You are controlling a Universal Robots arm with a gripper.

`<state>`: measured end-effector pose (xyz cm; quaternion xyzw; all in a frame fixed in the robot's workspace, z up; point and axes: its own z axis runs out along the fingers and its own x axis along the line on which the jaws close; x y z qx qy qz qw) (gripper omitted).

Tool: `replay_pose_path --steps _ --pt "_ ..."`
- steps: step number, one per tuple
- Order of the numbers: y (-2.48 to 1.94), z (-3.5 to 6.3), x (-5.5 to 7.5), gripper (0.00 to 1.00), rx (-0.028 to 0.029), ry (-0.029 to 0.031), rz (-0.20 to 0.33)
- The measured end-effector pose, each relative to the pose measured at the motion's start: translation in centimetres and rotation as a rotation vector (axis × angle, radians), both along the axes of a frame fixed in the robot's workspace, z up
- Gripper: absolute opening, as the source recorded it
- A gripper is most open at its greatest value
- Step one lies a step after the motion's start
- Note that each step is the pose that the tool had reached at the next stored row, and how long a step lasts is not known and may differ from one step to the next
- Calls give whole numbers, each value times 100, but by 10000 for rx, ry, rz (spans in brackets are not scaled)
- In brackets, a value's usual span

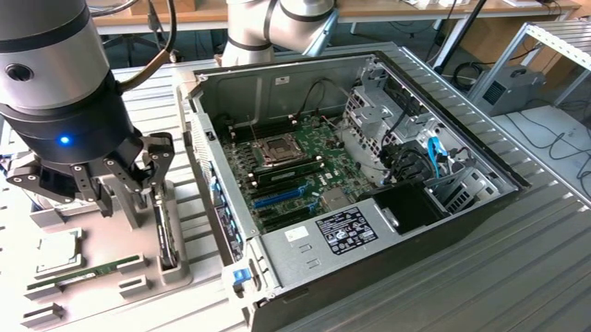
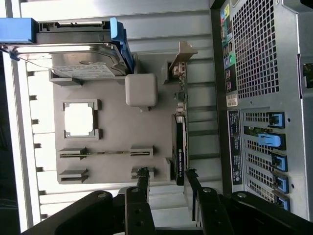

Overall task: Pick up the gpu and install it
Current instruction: 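Pick up the gpu and move the gpu toward the slot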

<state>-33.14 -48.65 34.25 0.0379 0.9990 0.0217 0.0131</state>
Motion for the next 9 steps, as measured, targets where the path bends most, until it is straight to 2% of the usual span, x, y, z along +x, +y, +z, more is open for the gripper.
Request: replay_pose_path --steps 9 --pt "1 -51 -55 42 -1 2 0"
